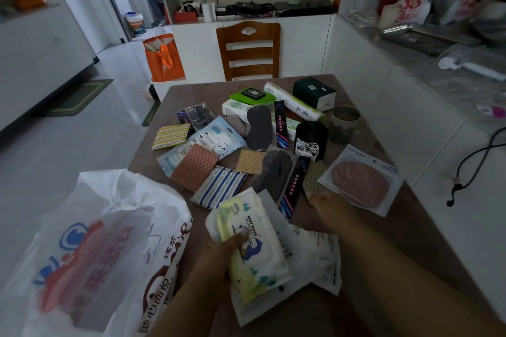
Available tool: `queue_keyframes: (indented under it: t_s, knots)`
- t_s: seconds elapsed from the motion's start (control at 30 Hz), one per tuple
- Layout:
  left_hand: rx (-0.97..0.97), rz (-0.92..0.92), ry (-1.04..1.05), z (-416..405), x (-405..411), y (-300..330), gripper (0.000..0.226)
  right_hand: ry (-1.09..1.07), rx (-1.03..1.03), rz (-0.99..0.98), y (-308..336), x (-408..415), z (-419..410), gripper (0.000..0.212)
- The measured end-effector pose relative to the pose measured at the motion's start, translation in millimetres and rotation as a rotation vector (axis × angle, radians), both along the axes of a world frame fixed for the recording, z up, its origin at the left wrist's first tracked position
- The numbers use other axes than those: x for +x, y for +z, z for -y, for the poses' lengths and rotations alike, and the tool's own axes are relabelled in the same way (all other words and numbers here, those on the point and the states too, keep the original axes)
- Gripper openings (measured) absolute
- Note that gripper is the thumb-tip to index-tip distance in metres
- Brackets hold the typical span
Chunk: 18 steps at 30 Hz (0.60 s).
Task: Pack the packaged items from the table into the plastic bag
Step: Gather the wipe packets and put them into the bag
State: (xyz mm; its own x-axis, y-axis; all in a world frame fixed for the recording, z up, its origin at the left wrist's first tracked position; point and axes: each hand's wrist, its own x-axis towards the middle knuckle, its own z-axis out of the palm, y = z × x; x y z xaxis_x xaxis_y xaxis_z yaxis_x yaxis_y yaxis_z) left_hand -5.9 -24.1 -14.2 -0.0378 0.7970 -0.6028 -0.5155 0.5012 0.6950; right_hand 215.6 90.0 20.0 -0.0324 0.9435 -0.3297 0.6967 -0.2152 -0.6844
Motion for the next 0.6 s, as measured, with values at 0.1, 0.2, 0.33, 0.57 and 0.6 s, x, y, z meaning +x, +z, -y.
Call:
queue_keyframes:
  t_s: [0.1,0.2,0.33,0.57,0.6]
  knots:
    - [0.009,-0.049,-0.001,4.6,-8.4,9.7,0.086,0.127,-0.060,0.104,-11.6,-0.1,4.8,0.028]
    - [0.069,-0.093,0.054,1.0,-15.7,12.2,0.080,0.401,-0.258,0.187,-23.0,1.7,16.6,0.021]
    - [0.092,-0.054,0.051,-0.3,-23.8,14.4,0.062,0.443,-0.288,0.235,-19.3,4.0,22.3,0.027]
    - [0.049,-0.090,0.130,4.1,-13.4,12.6,0.059,-0.017,-0.116,0.127,13.6,40.0,-2.3,0.054]
    - [0.022,-0.092,0.139,3.7,-11.1,11.4,0.059,-0.118,-0.078,0.018,21.2,44.4,-5.1,0.051]
